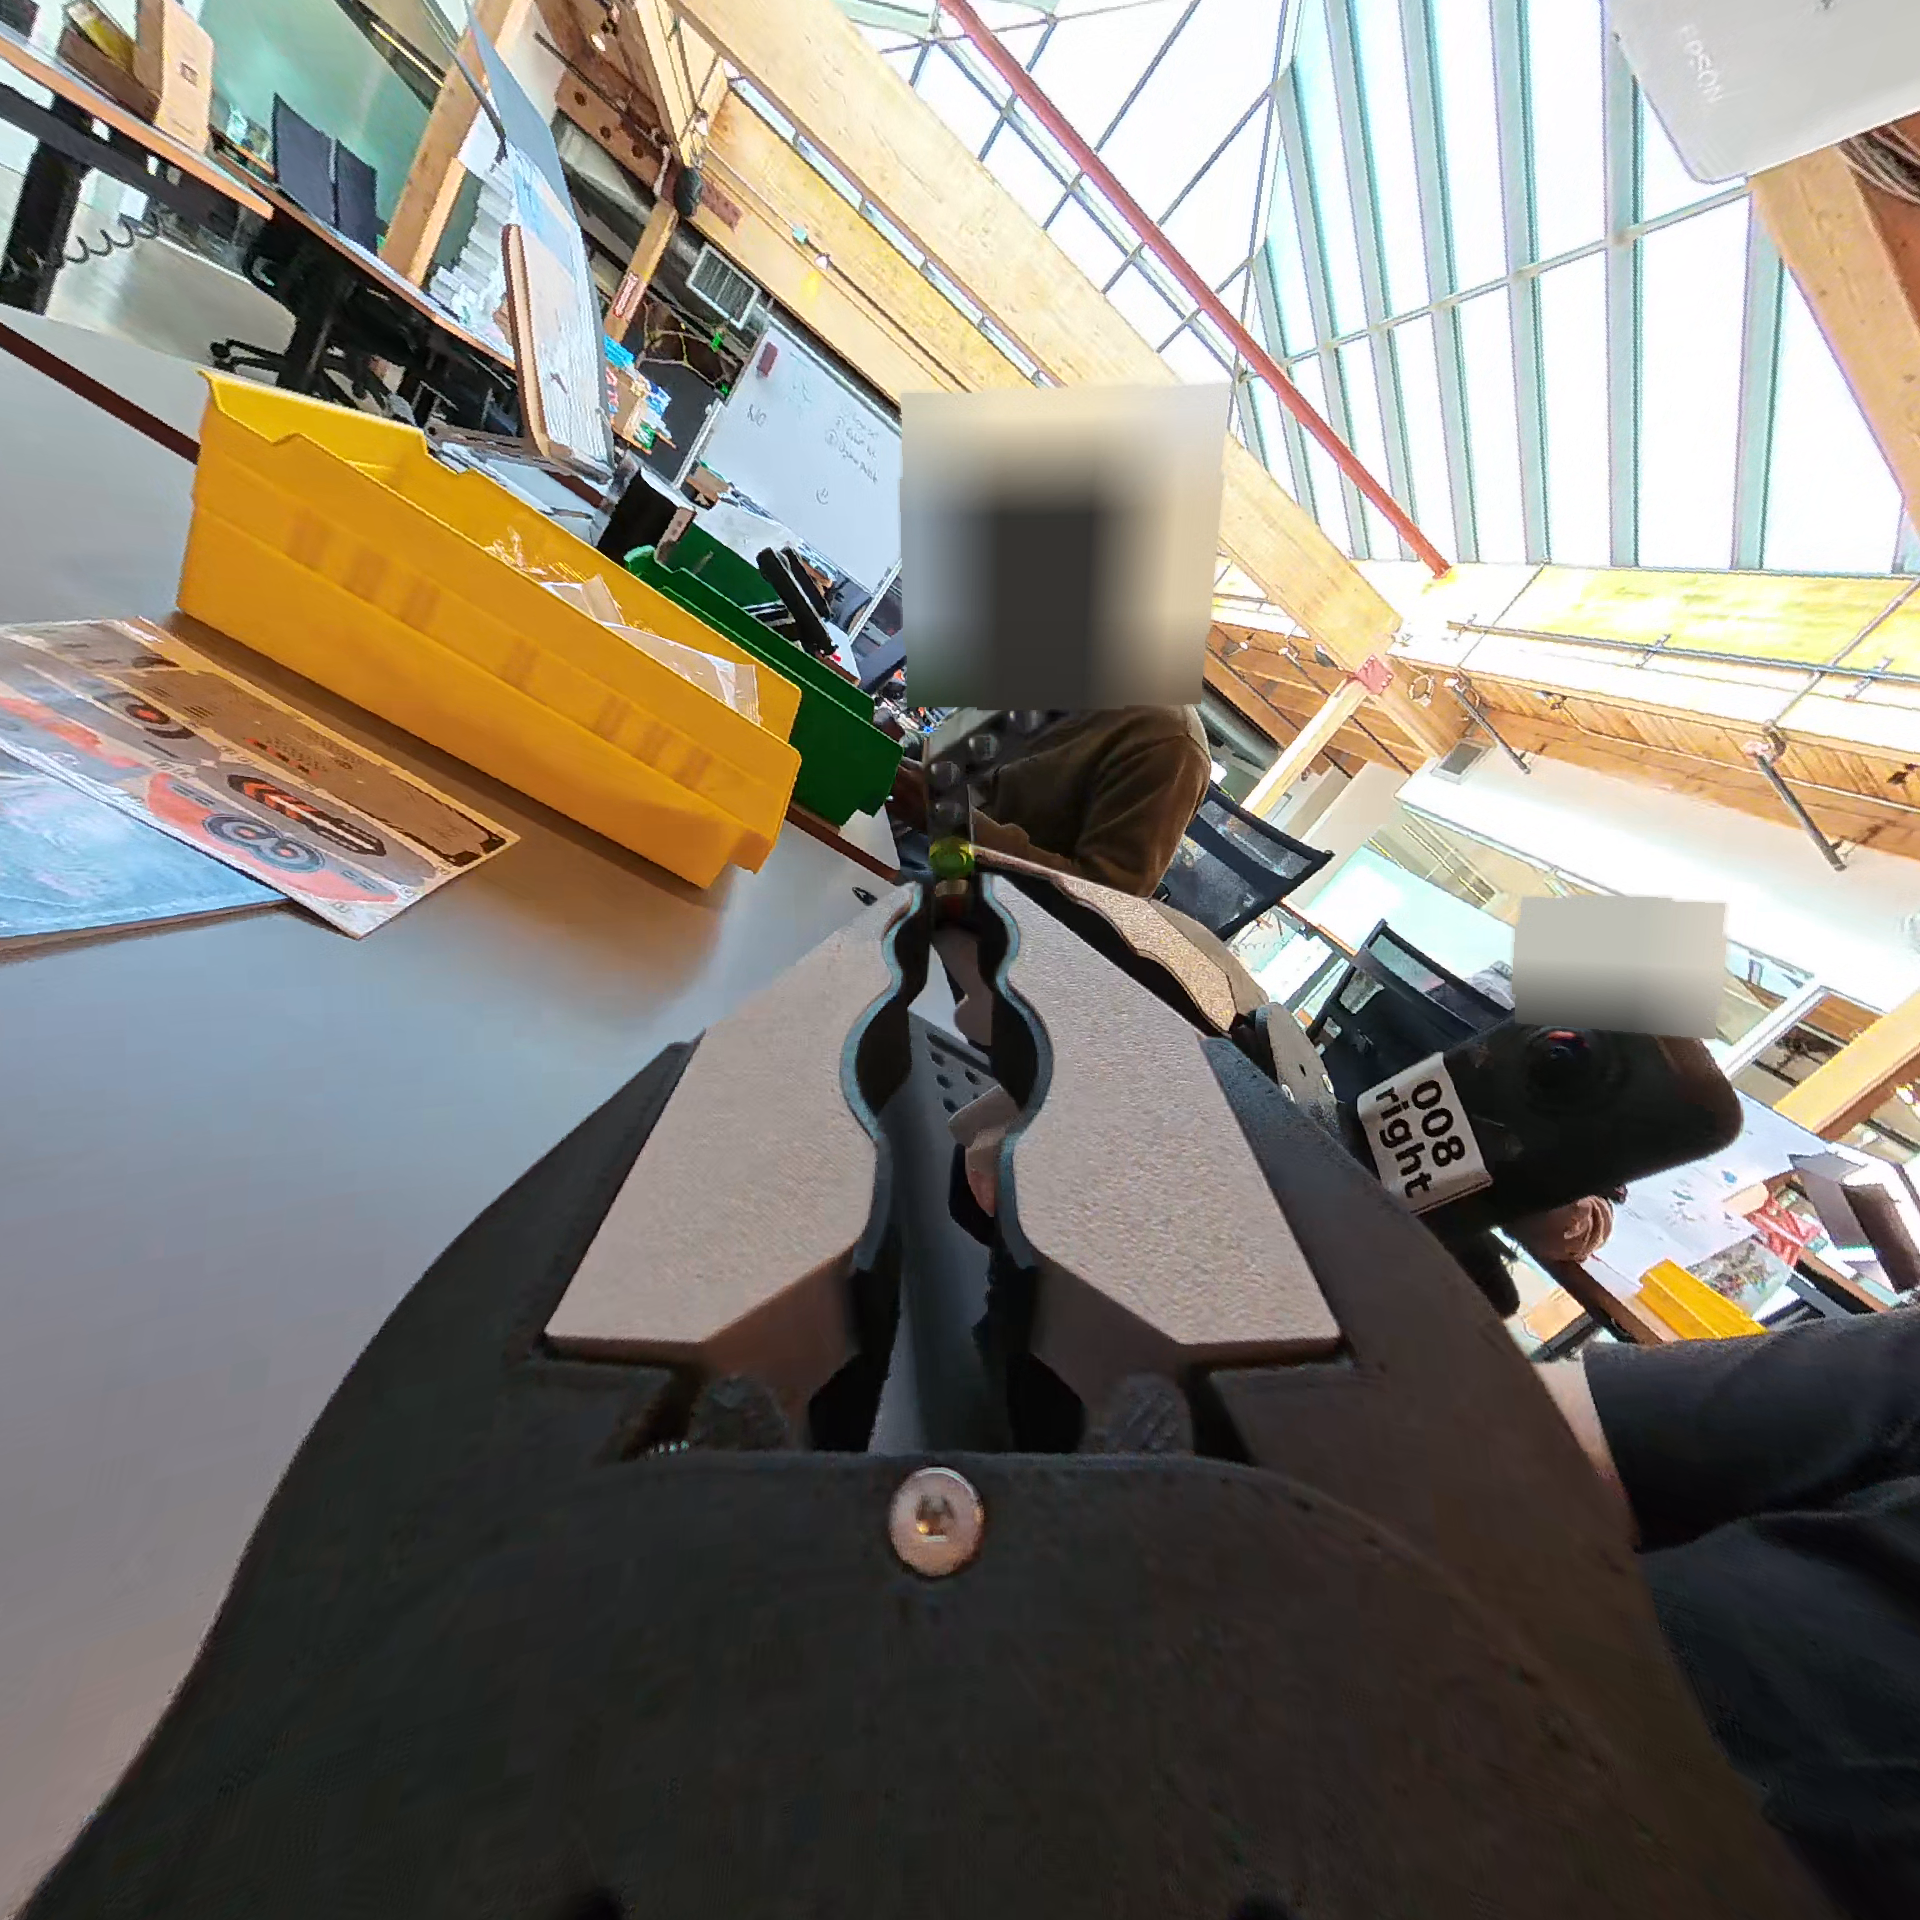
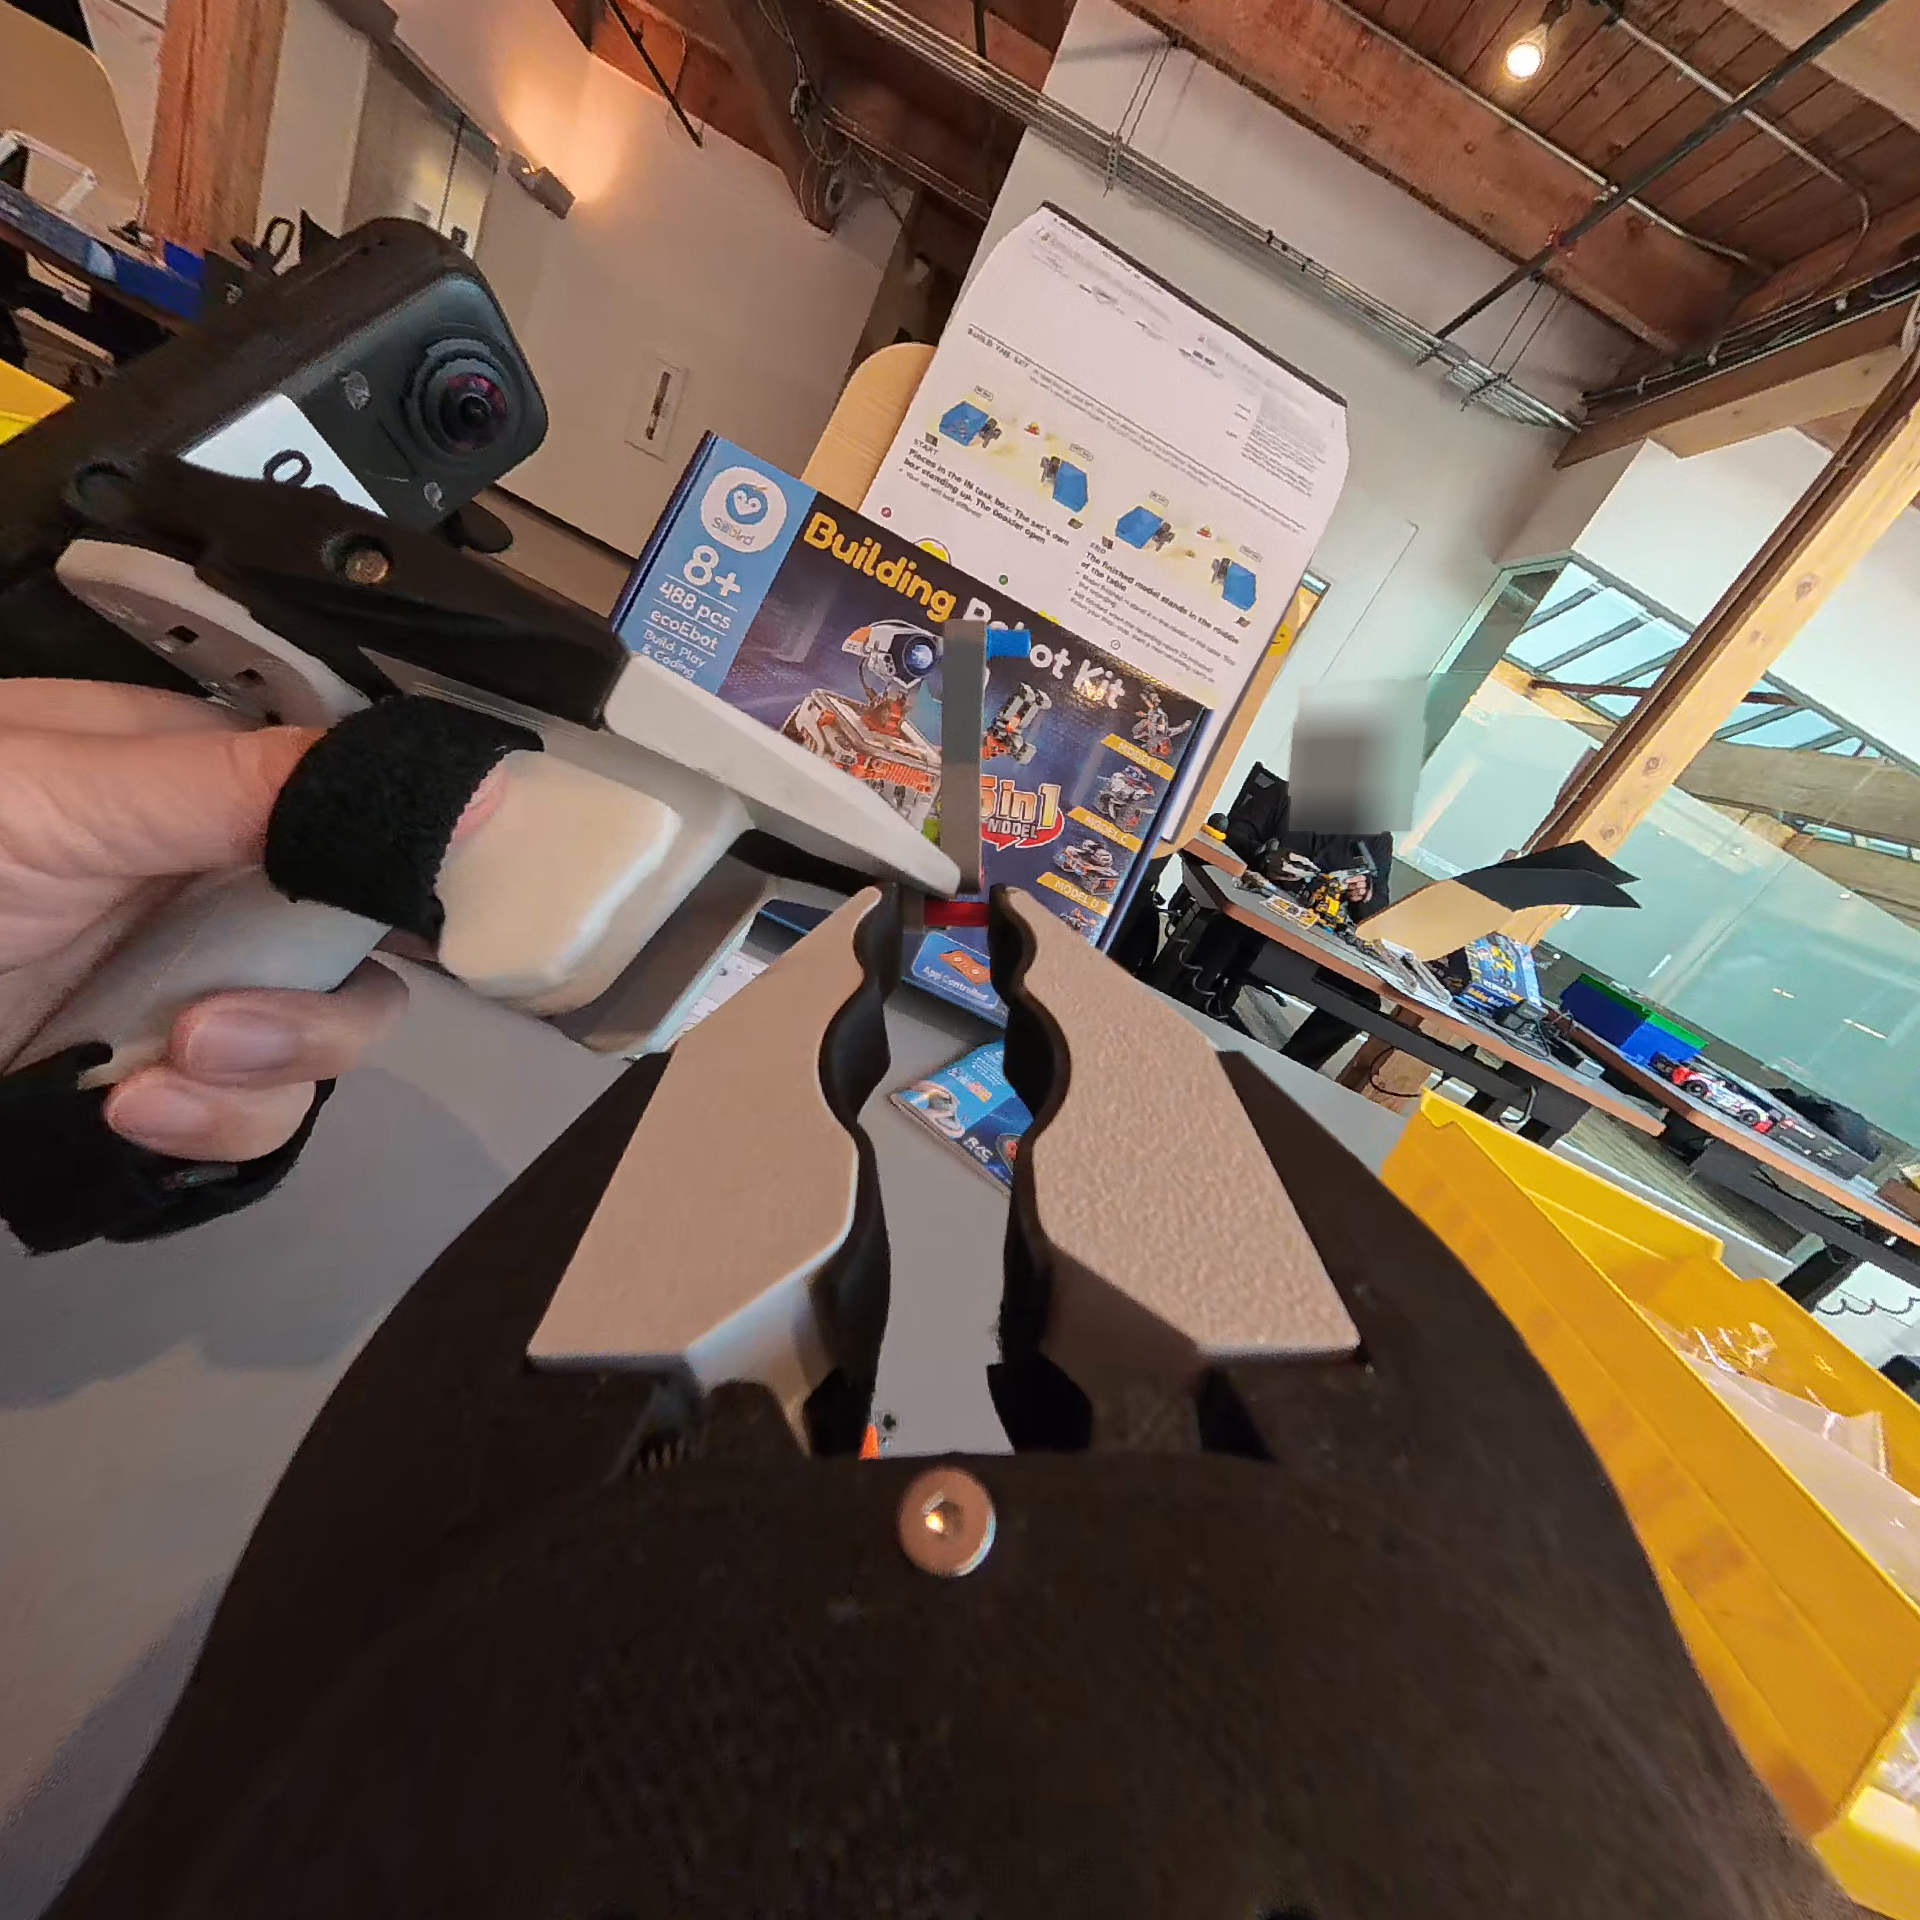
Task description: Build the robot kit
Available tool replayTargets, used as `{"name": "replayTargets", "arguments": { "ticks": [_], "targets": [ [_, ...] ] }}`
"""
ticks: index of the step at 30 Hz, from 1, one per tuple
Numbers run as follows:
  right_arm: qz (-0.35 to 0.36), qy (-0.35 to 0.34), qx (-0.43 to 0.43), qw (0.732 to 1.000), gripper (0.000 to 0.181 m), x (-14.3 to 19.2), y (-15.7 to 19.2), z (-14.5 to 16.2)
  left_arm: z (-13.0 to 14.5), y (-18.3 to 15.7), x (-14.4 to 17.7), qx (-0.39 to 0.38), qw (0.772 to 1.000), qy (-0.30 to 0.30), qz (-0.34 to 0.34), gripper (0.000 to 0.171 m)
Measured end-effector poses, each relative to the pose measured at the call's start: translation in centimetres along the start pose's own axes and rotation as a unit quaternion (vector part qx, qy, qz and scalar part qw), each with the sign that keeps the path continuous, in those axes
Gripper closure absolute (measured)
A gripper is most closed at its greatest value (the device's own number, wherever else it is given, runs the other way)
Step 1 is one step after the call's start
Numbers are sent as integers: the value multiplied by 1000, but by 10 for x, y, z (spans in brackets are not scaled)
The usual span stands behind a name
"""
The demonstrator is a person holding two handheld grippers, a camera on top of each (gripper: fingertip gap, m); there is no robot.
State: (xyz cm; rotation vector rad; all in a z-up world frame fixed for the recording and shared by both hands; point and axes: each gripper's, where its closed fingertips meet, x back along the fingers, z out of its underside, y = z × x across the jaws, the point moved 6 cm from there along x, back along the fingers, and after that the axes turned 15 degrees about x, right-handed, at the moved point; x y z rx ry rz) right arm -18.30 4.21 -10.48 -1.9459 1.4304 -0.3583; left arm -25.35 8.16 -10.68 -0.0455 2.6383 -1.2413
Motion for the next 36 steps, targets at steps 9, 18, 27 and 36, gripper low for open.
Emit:
{"name": "replayTargets", "arguments": {
  "ticks": [9,18,27,36],
  "targets": [
    [-49,0,-49,998,160,-2,4,10,-7,9,10,52,998,26,12,166],
    [-35,11,-17,999,156,-7,4,8,-3,20,7,77,997,-5,-12,166],
    [-40,16,-2,999,166,-6,4,8,-2,13,5,87,996,-17,23,163],
    [-135,-6,30,990,165,0,14,14,-5,19,10,84,996,26,6,153]
  ]
}}
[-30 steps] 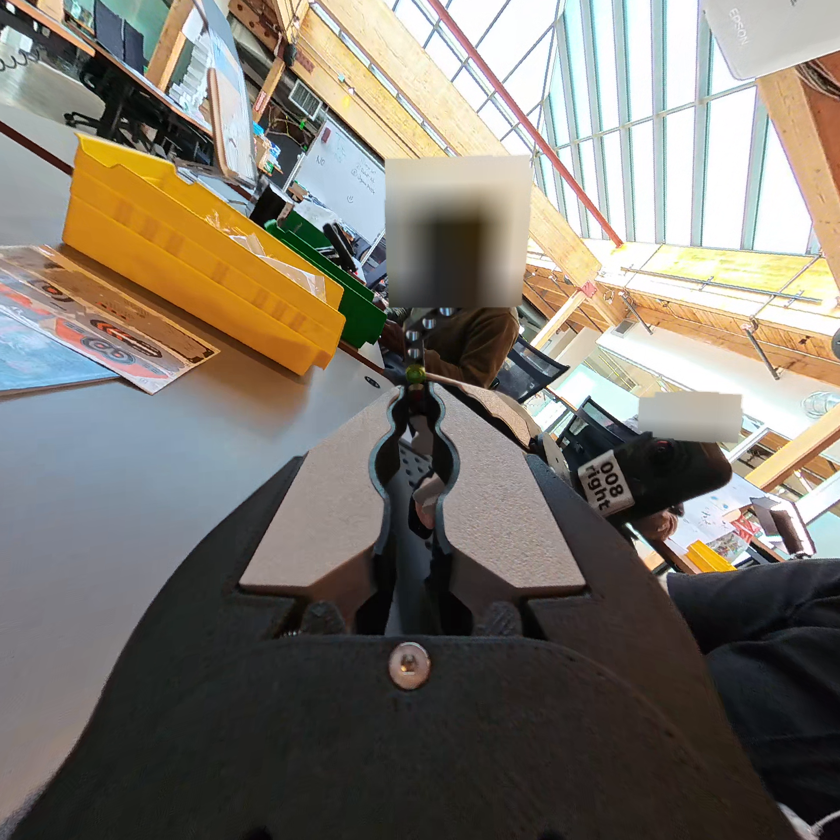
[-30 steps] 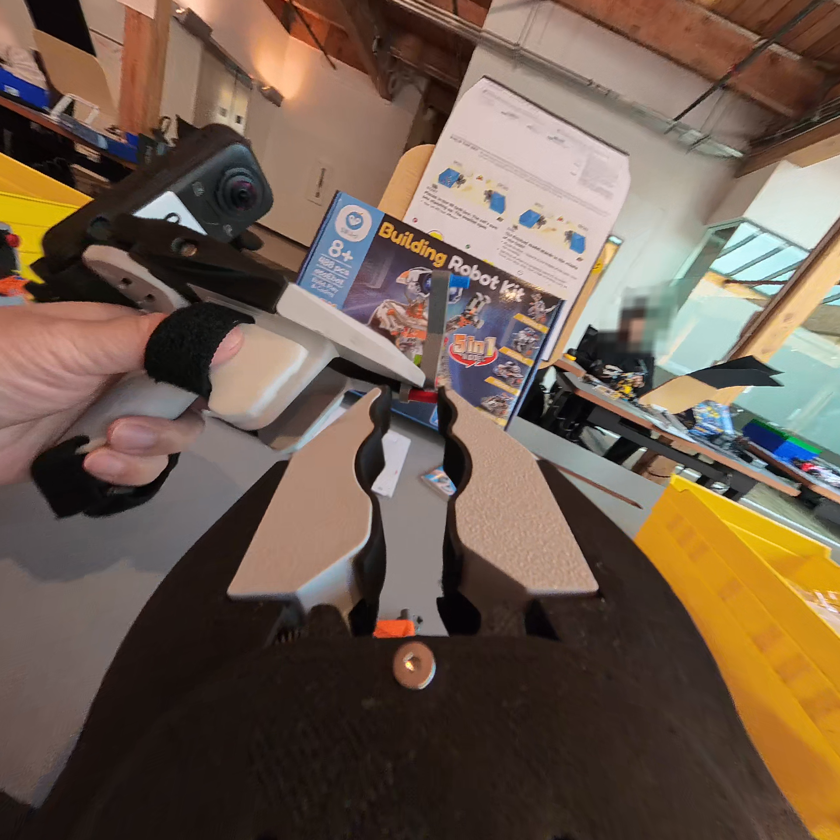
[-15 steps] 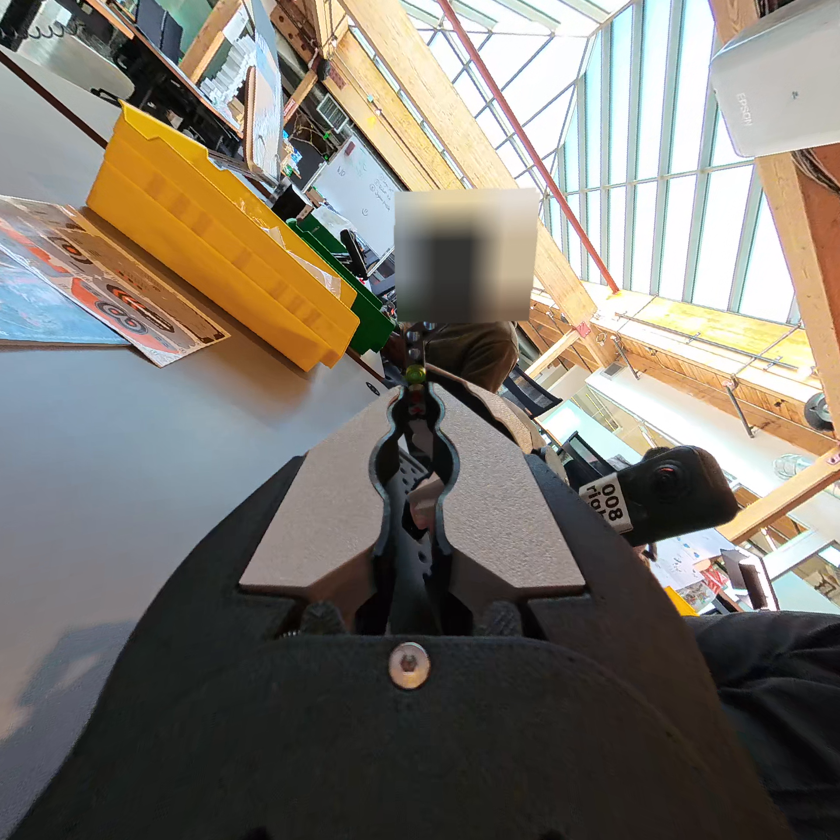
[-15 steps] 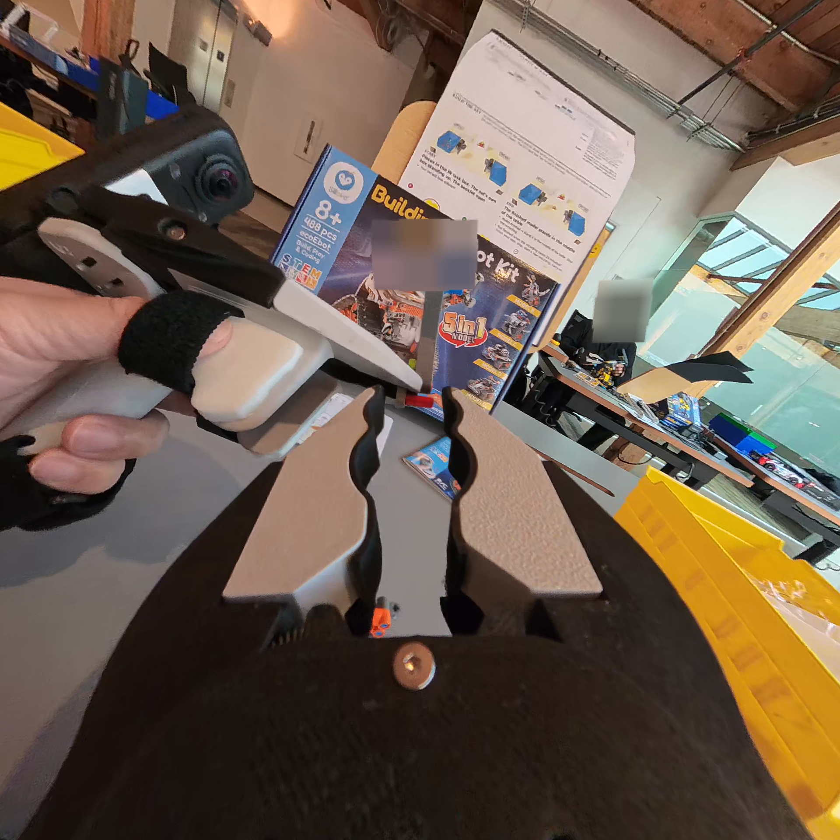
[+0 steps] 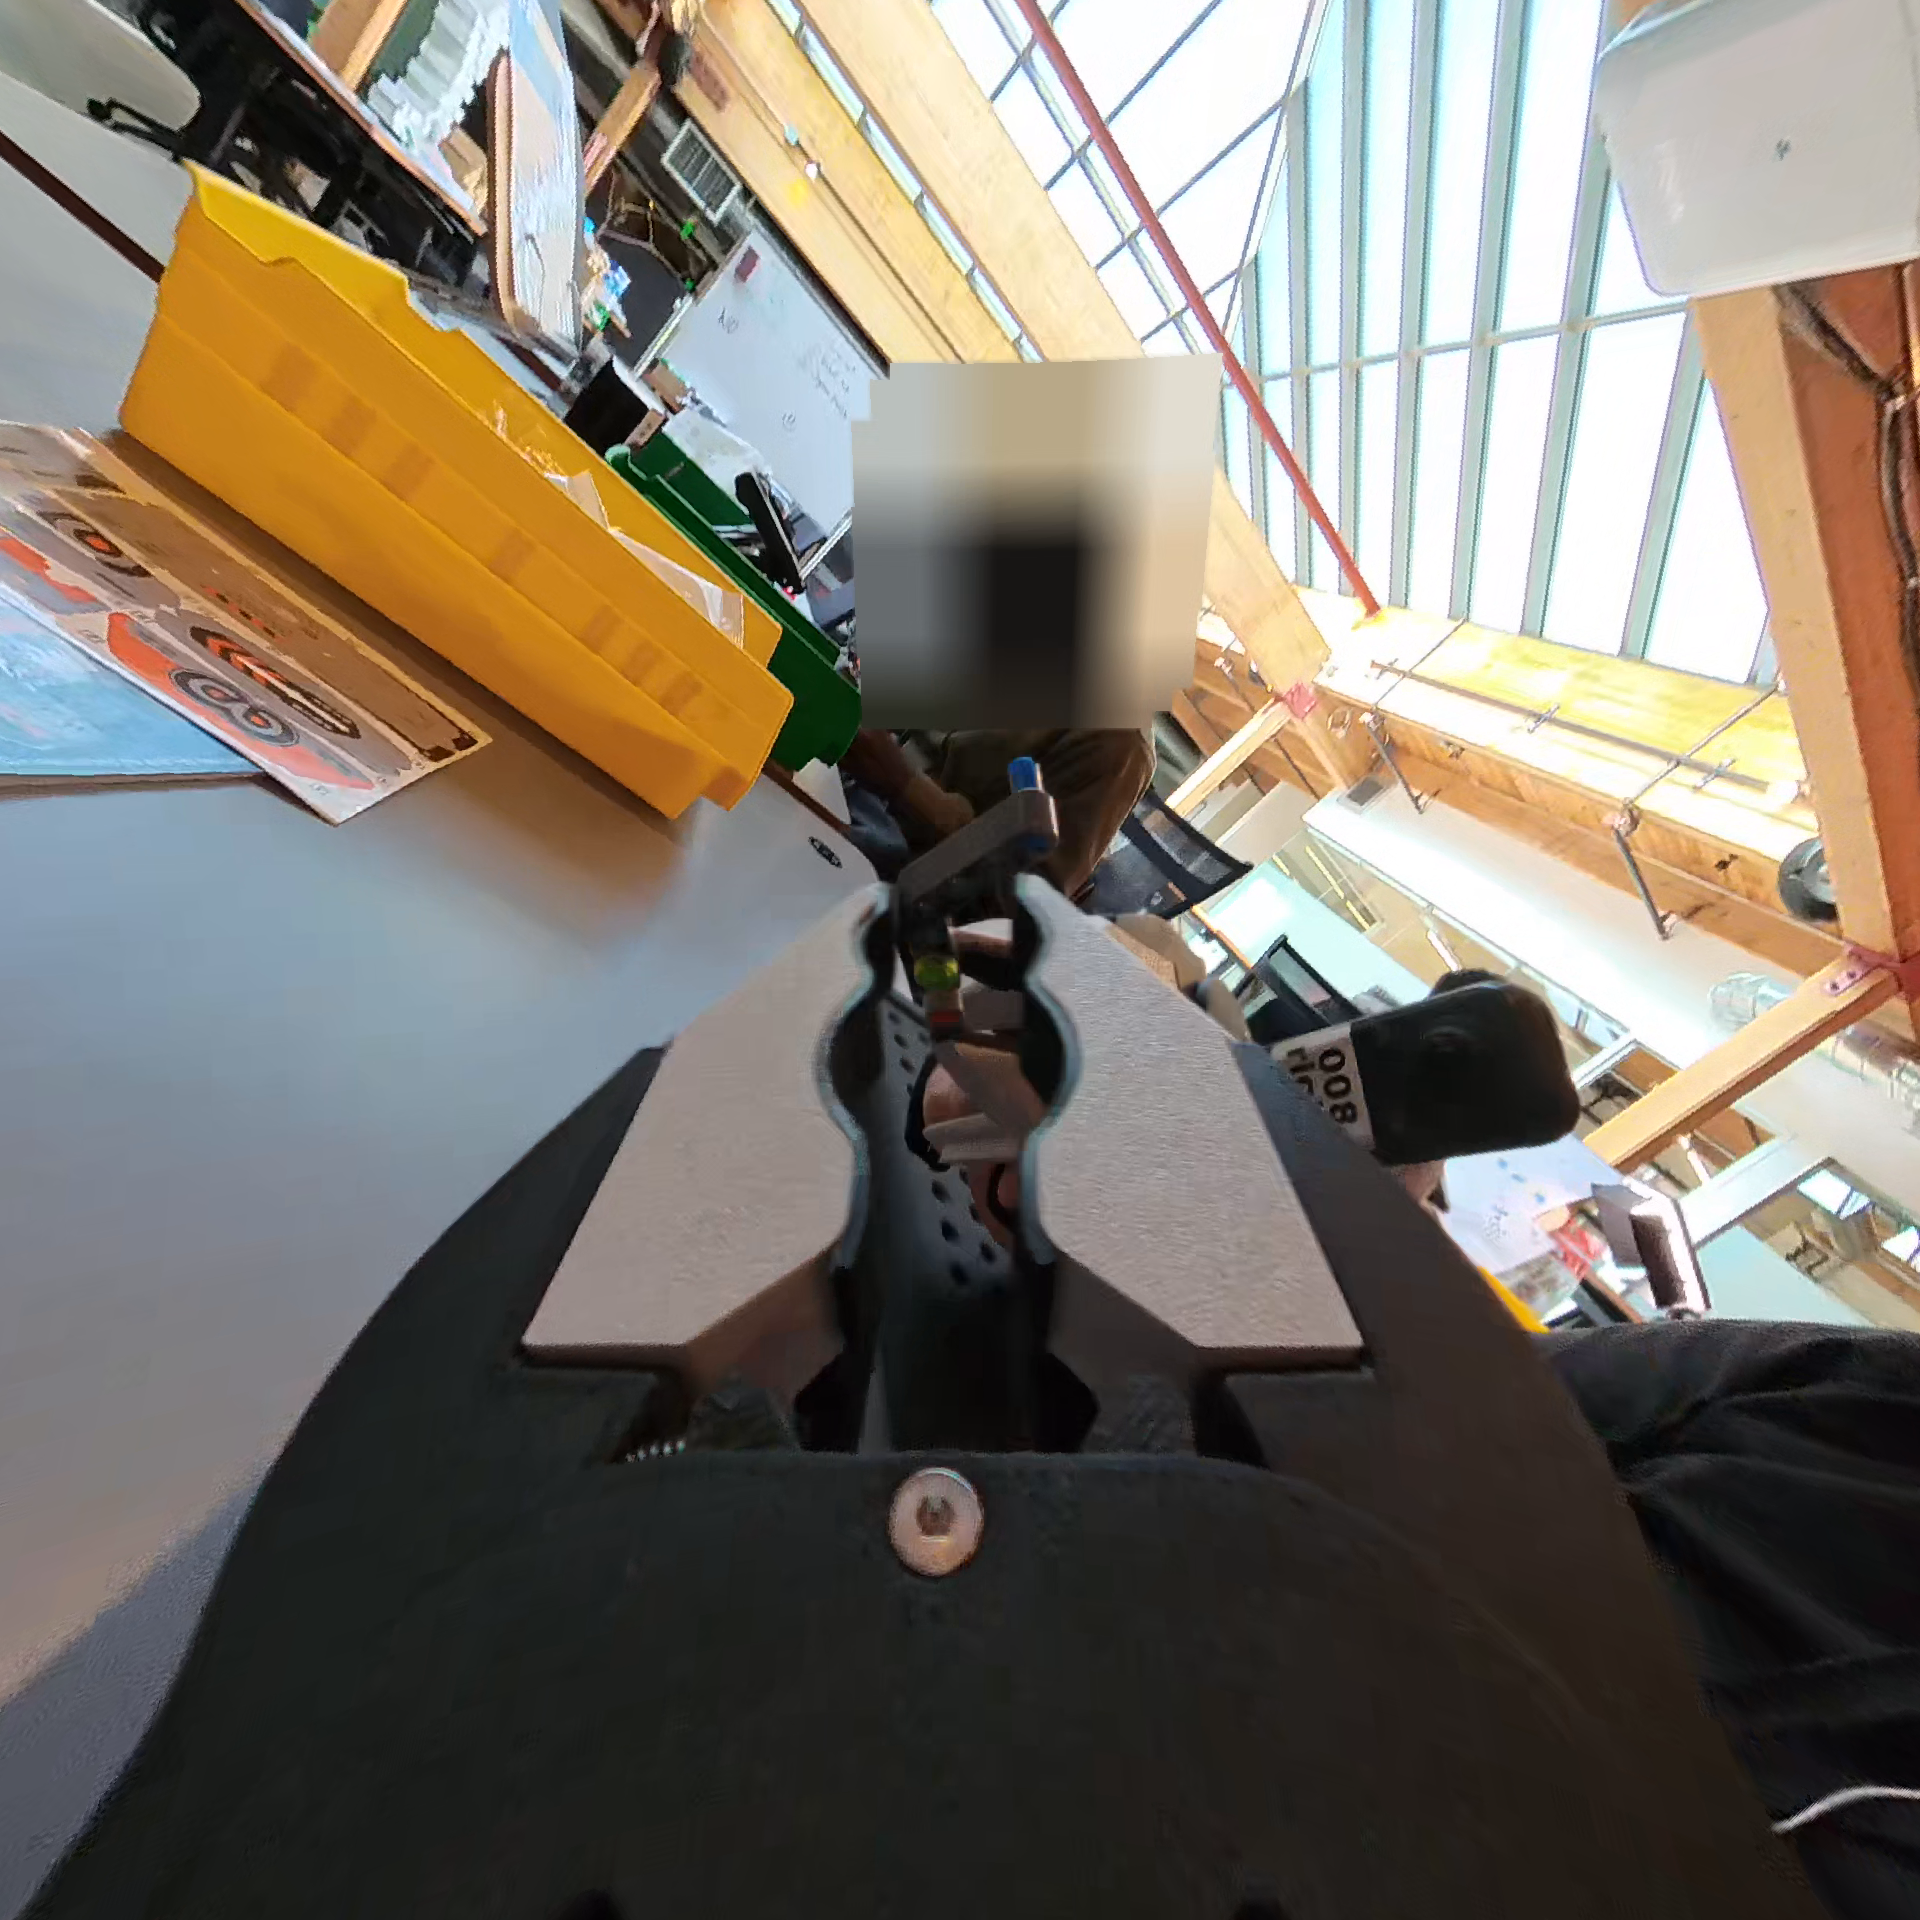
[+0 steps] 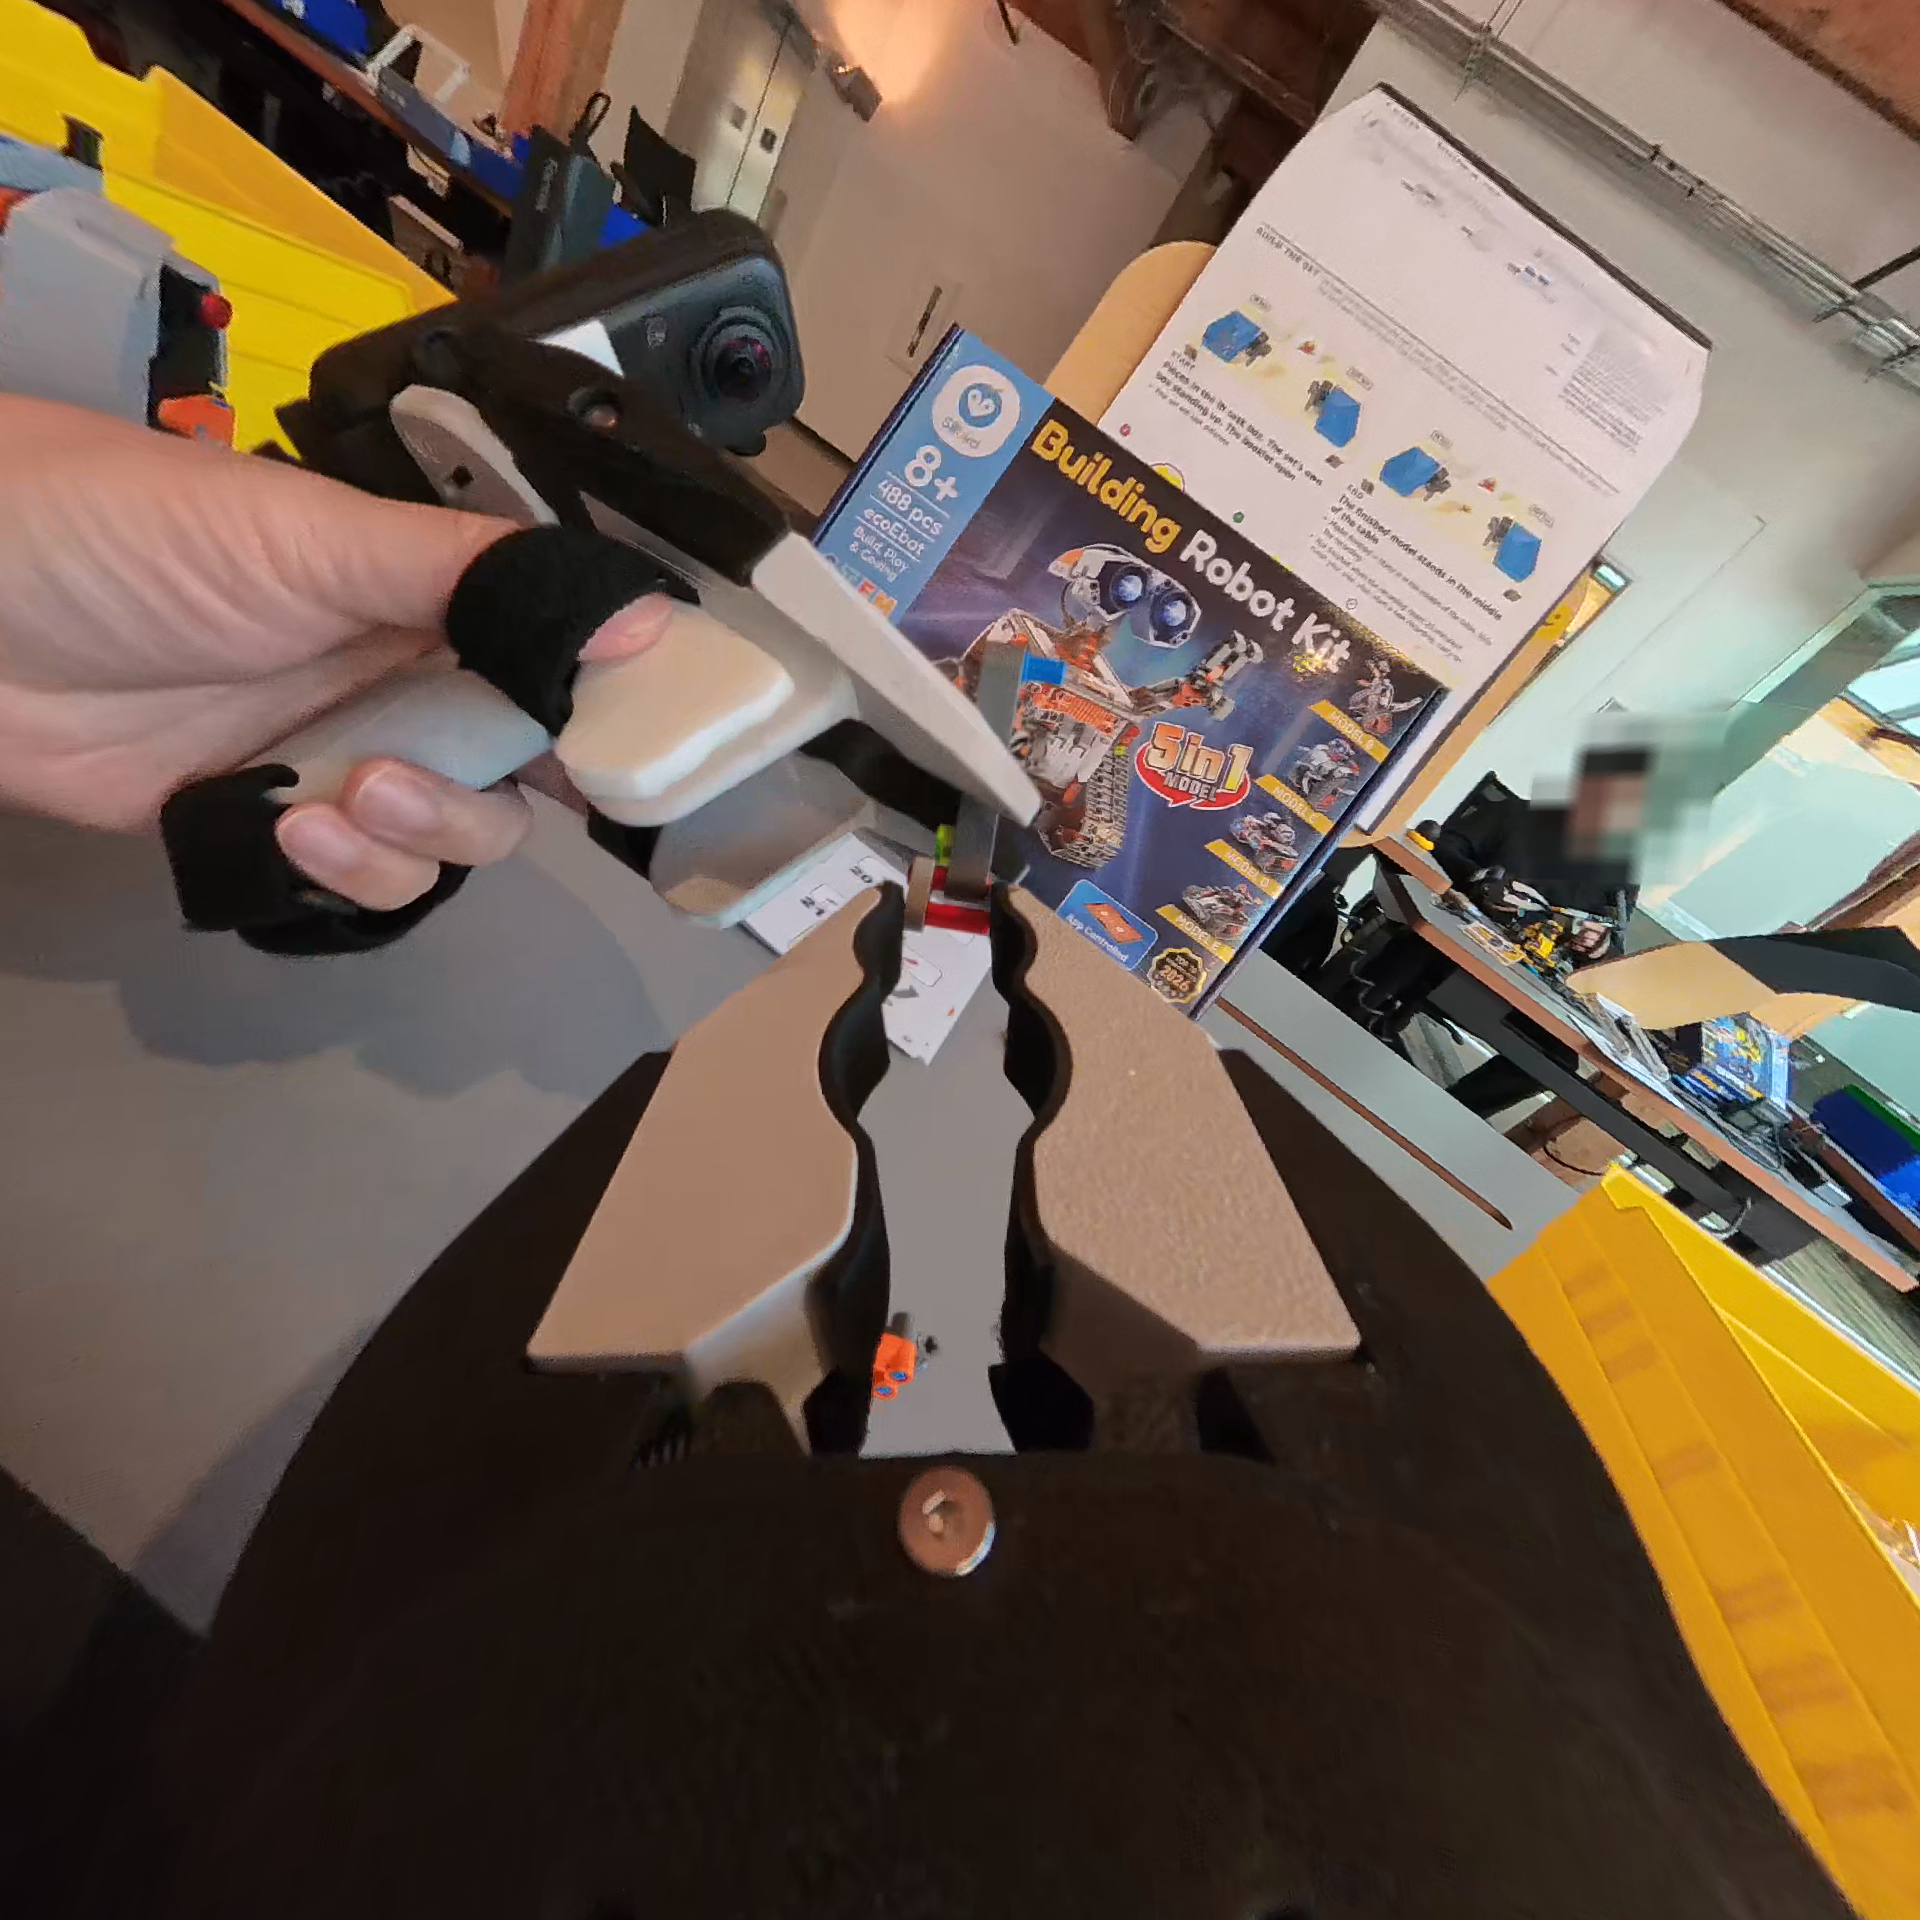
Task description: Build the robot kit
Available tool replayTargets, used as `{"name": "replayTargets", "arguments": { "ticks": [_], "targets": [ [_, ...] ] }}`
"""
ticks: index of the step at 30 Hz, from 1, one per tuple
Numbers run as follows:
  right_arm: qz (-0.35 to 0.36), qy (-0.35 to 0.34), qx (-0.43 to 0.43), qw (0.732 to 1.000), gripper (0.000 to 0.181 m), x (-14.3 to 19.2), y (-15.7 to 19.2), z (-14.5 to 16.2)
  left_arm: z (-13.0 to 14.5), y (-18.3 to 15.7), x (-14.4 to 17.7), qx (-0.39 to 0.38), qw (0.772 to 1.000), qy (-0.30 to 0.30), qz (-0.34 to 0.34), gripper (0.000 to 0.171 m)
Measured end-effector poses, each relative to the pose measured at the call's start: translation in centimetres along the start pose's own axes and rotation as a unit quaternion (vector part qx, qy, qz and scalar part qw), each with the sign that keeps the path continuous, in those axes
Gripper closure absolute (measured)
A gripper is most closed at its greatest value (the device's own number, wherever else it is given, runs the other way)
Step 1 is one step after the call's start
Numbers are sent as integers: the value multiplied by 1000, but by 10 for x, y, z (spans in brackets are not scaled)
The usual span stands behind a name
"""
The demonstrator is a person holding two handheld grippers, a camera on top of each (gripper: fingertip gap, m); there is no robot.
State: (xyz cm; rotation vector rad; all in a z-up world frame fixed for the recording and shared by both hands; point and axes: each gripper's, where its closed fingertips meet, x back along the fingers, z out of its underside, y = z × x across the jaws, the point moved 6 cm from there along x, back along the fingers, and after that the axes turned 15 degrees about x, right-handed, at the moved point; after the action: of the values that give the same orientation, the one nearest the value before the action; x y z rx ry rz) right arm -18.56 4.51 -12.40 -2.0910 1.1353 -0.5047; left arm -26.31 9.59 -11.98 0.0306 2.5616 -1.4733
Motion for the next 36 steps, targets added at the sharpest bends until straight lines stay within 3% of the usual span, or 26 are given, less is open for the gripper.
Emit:
{"name": "replayTargets", "arguments": {
  "ticks": [3,11,21,36],
  "targets": [
    [0,7,2,1000,166,0,-1,3,2,9,0,-7,999,2,-43,163],
    [-8,57,11,998,162,-8,-2,2,4,13,-2,-42,993,-19,-104,163],
    [-40,92,5,995,163,-12,0,6,3,15,-1,-33,993,-37,-106,163],
    [-28,82,-61,994,166,-11,0,8,4,16,-3,-36,992,-37,-112,163]
  ]
}}
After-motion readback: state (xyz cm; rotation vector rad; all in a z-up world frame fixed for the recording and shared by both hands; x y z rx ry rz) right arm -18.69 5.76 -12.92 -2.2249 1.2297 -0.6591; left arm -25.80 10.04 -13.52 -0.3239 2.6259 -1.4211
